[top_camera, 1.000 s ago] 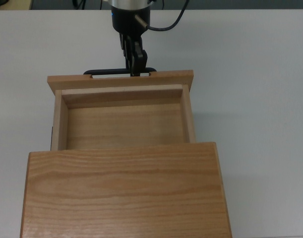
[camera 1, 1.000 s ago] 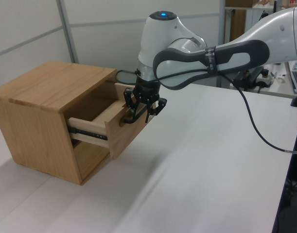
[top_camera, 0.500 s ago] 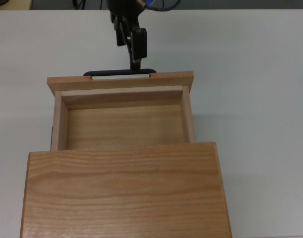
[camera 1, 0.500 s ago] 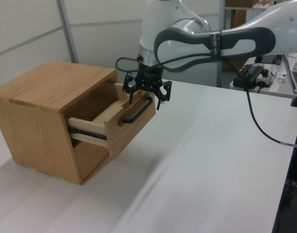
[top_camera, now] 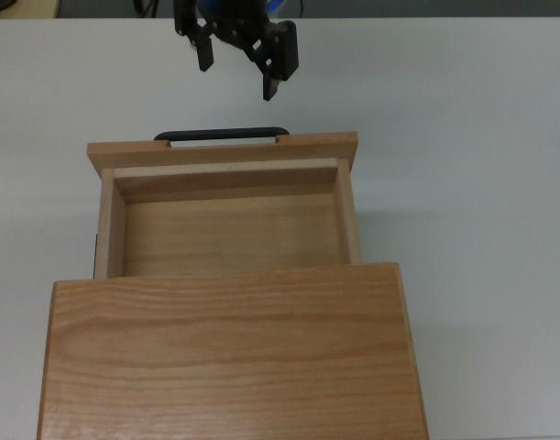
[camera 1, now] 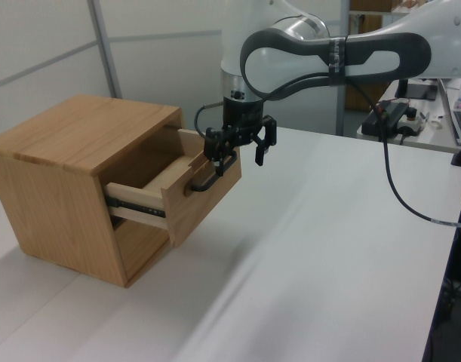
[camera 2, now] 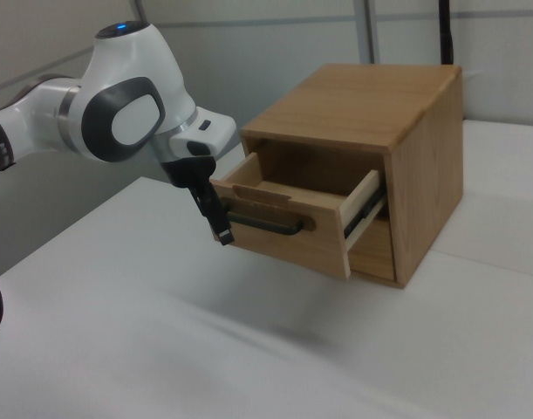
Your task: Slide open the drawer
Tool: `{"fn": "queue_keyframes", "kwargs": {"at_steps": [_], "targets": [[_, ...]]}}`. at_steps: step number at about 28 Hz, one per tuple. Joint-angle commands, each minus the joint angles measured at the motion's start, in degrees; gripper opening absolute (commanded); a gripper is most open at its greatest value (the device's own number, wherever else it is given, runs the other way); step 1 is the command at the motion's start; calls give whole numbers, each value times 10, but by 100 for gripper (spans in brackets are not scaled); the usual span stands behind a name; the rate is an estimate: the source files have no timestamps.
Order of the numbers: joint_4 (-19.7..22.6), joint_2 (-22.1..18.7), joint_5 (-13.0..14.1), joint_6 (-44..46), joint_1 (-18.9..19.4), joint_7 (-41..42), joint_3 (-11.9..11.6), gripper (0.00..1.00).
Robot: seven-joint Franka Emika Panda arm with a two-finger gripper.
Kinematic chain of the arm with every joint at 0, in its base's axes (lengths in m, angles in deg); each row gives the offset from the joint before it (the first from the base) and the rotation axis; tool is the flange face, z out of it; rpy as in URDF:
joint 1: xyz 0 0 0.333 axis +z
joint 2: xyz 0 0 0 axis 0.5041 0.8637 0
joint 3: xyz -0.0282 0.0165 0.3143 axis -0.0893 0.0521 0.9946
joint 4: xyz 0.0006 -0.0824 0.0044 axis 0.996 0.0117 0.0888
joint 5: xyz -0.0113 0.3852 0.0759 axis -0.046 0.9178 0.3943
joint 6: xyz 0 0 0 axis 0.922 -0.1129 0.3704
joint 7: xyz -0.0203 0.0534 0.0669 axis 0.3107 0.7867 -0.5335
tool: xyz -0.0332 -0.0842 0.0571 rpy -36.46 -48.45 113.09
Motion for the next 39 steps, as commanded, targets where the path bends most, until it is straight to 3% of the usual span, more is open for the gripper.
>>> {"fn": "queue_keyframes", "kwargs": {"at_steps": [1,8,14,25,39], "targets": [[-15,-11,24,35,-6,140,-11,100],[-36,-11,27,92,-7,296,-14,100],[-37,-11,20,95,-7,351,-13,100],[-37,-4,-6,98,-7,368,-11,100],[-37,-2,-7,98,-5,367,-8,100]]}}
